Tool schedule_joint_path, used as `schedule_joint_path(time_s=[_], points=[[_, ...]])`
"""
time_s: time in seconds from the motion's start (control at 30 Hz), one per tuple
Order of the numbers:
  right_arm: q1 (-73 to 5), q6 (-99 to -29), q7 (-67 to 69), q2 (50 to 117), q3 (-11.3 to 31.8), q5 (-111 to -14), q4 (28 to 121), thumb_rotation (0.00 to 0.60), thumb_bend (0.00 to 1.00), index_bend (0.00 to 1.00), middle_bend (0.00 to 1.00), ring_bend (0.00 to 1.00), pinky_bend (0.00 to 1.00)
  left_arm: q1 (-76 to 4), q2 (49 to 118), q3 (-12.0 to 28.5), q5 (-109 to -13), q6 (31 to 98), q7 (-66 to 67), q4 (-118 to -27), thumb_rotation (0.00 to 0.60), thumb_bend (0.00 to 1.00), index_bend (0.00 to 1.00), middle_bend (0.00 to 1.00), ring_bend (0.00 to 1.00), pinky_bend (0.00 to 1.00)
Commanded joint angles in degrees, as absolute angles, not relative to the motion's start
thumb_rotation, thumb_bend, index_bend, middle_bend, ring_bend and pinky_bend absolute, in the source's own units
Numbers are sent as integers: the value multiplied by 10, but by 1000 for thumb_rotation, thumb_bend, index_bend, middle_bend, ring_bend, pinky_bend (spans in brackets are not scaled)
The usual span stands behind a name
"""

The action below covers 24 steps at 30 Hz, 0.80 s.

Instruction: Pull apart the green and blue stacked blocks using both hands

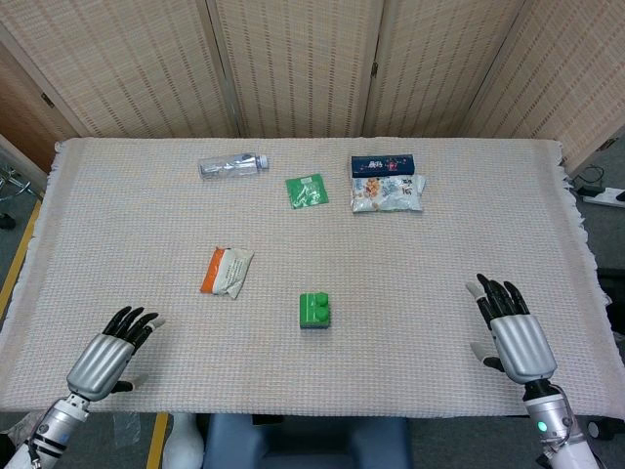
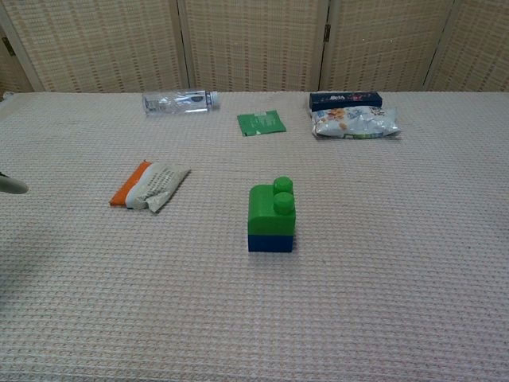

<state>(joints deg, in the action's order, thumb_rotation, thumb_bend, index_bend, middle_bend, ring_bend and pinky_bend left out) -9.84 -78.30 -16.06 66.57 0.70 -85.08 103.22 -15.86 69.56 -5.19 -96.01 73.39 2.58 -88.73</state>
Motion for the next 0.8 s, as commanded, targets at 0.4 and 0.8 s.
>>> schedule_joint_path(time_s=[0.4,0.8], points=[[-107,-760,-149,660,3,-857,1035,600,314,0,0,0,0,-240,792,6,-974,708,-62,-915,600,243,31,294,95,0],[-105,-768,-108,642,16,-845,1031,600,314,0,0,0,0,-303,873,68,-815,592,49,-947,600,242,126,251,42,0]])
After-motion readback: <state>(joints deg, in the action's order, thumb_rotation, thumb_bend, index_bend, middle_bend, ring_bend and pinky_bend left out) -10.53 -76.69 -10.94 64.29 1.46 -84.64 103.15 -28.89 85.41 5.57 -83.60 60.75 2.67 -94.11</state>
